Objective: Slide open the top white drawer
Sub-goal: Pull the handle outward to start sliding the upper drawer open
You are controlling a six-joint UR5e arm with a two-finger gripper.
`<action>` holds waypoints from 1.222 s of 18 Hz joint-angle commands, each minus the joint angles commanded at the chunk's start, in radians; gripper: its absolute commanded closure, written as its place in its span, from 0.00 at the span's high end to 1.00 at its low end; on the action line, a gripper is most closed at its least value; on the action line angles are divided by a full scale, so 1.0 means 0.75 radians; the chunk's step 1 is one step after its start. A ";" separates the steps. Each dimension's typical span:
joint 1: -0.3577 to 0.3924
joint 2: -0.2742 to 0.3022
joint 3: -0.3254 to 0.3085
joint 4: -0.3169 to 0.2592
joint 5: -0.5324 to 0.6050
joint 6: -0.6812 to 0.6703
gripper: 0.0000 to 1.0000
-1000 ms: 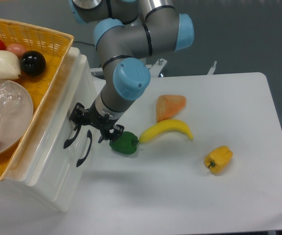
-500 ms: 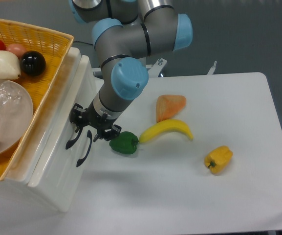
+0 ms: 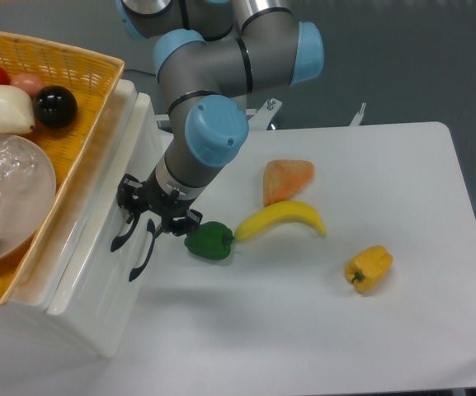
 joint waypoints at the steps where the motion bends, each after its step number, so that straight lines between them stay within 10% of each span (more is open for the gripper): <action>1: 0.000 0.000 0.000 0.000 0.000 0.000 0.48; 22: 0.012 0.018 0.002 0.000 0.004 0.002 0.27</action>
